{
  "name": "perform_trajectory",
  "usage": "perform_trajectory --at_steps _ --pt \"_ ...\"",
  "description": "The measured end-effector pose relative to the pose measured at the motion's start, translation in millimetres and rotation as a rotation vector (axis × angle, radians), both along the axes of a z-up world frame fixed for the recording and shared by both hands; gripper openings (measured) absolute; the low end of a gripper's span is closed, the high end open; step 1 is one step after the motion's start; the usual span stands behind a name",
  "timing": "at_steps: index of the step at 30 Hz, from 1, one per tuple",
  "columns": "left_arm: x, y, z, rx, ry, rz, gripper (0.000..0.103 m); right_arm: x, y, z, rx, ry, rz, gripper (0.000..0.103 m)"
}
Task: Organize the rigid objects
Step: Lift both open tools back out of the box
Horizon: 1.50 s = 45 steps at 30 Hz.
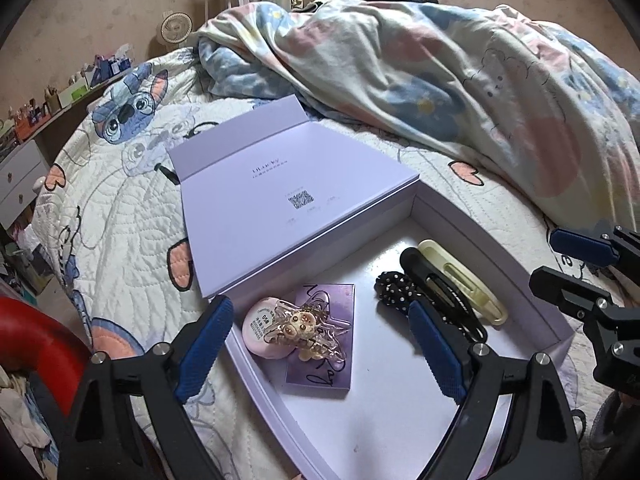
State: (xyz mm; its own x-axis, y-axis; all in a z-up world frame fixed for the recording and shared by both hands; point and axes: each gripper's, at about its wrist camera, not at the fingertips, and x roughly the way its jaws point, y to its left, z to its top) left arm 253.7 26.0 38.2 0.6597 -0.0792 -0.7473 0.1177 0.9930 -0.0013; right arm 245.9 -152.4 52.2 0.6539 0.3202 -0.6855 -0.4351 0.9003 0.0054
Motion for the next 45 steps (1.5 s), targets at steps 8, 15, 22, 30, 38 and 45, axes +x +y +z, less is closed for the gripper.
perform_trajectory --at_steps 8,15,22,30,38,45 --pt "-23.4 -4.2 26.8 0.014 -0.058 -0.004 0.09 -21.1 -4.9 21.1 0.017 -0.044 -0.006 0.049" --pt "-47.6 -8.5 47.9 0.012 -0.098 -0.02 0.09 -41.8 -10.2 37.8 0.024 -0.079 -0.01 0.049" --pt "-76.1 -13.3 63.5 0.011 -0.142 -0.037 0.09 -67.4 -16.3 48.9 0.04 -0.111 -0.015 0.051" --pt "-106.6 -19.7 68.8 -0.025 -0.157 -0.074 0.09 -95.5 -28.0 49.3 0.056 -0.117 -0.032 0.051" --pt "-133.9 -30.7 63.1 -0.033 -0.15 -0.117 0.09 -124.0 -38.0 45.6 0.062 -0.121 -0.043 0.051" --pt "-155.3 -39.5 55.4 -0.029 -0.136 -0.129 0.09 -147.2 -44.1 41.3 0.067 -0.124 -0.045 0.051"
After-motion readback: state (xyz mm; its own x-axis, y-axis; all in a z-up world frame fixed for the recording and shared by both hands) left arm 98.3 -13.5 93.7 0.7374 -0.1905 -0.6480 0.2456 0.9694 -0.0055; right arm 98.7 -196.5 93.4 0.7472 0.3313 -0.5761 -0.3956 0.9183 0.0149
